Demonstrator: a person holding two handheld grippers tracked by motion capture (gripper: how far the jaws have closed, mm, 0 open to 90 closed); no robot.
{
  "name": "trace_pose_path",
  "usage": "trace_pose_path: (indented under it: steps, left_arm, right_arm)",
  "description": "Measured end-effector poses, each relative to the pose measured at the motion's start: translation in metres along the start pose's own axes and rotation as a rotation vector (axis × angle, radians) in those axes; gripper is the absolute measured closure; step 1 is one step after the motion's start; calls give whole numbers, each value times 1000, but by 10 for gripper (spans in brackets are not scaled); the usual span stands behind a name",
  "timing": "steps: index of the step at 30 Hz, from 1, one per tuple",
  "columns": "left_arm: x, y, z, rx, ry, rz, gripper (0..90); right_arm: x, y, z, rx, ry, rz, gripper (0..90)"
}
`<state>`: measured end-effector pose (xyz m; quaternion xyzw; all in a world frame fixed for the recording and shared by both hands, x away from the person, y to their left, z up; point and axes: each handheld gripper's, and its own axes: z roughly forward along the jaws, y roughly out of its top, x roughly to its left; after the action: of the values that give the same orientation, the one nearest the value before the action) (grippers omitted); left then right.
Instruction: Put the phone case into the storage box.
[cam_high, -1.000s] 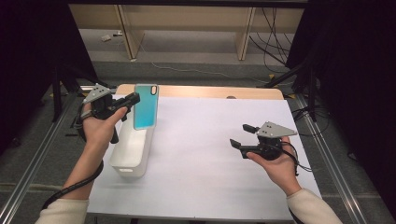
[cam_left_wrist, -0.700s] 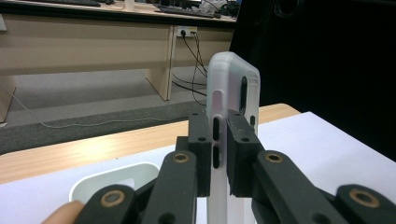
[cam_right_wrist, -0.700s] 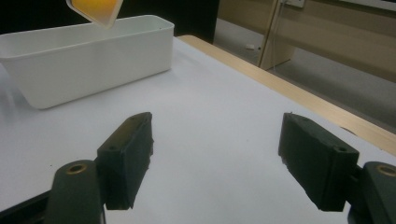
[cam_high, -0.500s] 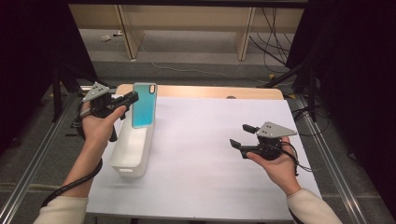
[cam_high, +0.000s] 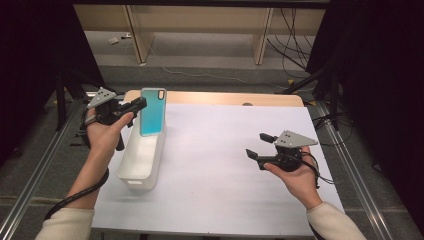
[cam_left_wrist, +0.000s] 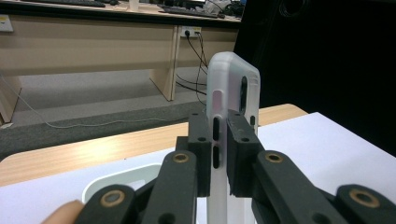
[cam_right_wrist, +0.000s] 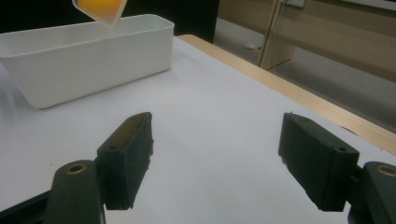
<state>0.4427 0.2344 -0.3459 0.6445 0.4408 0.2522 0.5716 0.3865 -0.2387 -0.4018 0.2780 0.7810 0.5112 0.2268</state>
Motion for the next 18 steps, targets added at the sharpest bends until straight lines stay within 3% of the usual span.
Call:
trace_pose_path:
  steps: [18]
  left_arm:
    - [5,-1,5,0,-3,10,818]
  right_arm:
    - [0,0,0,-3,2,-3,270]
